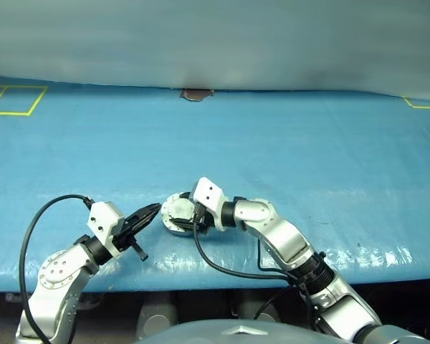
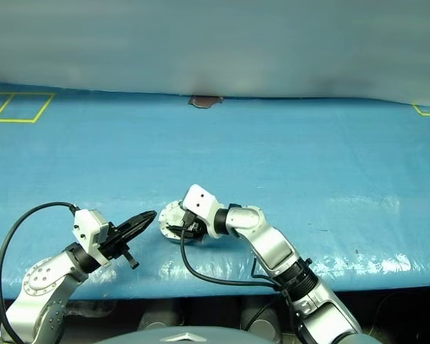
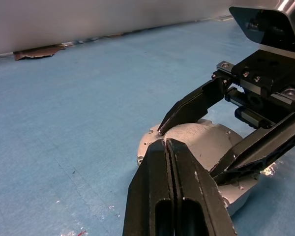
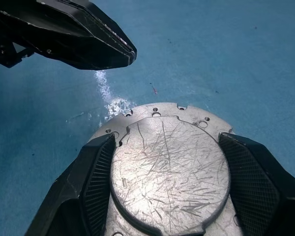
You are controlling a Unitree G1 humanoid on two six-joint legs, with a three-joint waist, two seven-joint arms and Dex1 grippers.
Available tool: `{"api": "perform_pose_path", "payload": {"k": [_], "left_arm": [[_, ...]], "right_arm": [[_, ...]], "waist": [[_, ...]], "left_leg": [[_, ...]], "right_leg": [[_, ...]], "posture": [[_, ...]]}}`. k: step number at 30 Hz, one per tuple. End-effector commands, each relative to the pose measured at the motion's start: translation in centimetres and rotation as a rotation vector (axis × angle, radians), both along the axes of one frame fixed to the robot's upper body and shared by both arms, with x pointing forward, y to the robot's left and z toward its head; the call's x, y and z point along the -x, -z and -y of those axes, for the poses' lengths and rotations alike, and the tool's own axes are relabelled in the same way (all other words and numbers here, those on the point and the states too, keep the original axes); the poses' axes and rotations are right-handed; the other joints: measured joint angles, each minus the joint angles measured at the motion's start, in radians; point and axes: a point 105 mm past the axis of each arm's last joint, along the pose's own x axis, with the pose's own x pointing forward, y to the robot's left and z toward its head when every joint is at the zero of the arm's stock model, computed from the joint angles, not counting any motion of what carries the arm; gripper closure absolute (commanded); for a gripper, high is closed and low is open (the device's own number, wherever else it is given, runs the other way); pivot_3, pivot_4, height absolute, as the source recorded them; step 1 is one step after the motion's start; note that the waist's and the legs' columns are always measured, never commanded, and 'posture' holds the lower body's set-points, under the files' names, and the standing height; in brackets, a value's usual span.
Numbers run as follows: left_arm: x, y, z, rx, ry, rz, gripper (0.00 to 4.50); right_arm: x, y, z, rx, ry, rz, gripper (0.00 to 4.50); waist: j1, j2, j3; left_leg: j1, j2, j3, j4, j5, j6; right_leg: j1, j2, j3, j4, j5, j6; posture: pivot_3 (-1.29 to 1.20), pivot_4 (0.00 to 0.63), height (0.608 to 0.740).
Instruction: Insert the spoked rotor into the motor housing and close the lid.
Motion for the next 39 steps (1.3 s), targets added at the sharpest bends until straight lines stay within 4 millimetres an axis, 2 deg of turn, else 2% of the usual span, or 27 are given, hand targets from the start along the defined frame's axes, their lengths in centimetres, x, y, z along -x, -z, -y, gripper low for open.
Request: {"api": "perform_pose_path", "payload": {"k": [1, 15, 20, 22, 28, 34, 39], "left_arm": [[0.1, -1.4, 0.5, 0.002, 0.020, 0.047, 4.50], [-0.4, -1.4, 1.0, -0.003, 0.048, 0.026, 4.50], [-1.9, -0.7, 1.1, -0.041, 0.079, -0.089, 4.50], [-2.8, -1.0, 1.1, -0.020, 0.102, -0.123, 4.50], [-4.9, -0.3, 0.1, -0.035, 0.129, -0.296, 4.50], [-5.6, 0.3, -0.3, -0.089, 0.162, -0.386, 4.50], [-5.8, 0.3, -0.2, -0.110, 0.193, -0.389, 4.50]], "right_arm": [[0.1, 0.6, -0.1, 0.005, 0.006, 0.000, 1.46], [0.1, 1.8, 0.3, 0.049, 0.026, 0.001, 1.46], [0.1, 1.8, 0.3, 0.055, 0.019, -0.003, 1.46], [0.0, 1.8, 0.4, 0.056, 0.021, -0.002, 1.46], [0.0, 1.7, 0.3, 0.050, 0.028, 0.000, 1.46], [0.2, 1.7, 0.4, 0.043, 0.037, -0.003, 1.46], [0.1, 1.7, 0.5, 0.040, 0.050, -0.006, 1.46]], "waist": [[-0.001, 0.000, 0.000], [-0.002, 0.000, 0.000], [-0.001, 0.001, -0.001], [-0.001, 0.001, -0.001], [-0.004, 0.001, -0.001], [-0.004, 0.001, -0.001], [-0.002, 0.001, -0.001]], "left_leg": [[0.000, 0.000, 0.000, 0.000, 0.000, 0.000], [0.001, 0.000, 0.000, 0.000, 0.000, 0.000], [0.001, 0.000, -0.001, 0.000, 0.000, 0.000], [0.002, 0.000, -0.002, 0.000, 0.000, -0.001], [0.001, 0.000, -0.003, -0.001, 0.000, -0.001], [0.001, 0.000, -0.003, -0.003, 0.000, -0.001], [0.001, 0.000, -0.004, -0.004, 0.001, -0.001]], "right_leg": [[0.000, 0.000, 0.000, 0.000, 0.000, 0.000], [0.000, 0.000, 0.000, 0.000, 0.000, 0.001], [0.001, 0.001, 0.000, 0.000, -0.001, 0.001], [0.001, 0.001, 0.000, 0.001, -0.001, 0.002], [0.001, 0.002, 0.000, 0.000, -0.001, 0.002], [0.000, 0.003, 0.000, 0.000, -0.001, 0.000], [0.000, 0.003, 0.000, 0.000, -0.001, 0.000]], "posture": [[0.00, 0.150, 0.740], [0.00, 0.150, 0.740], [0.00, 0.150, 0.740], [0.00, 0.150, 0.740], [0.00, 0.150, 0.740], [0.00, 0.150, 0.740], [0.00, 0.150, 0.740]]}}
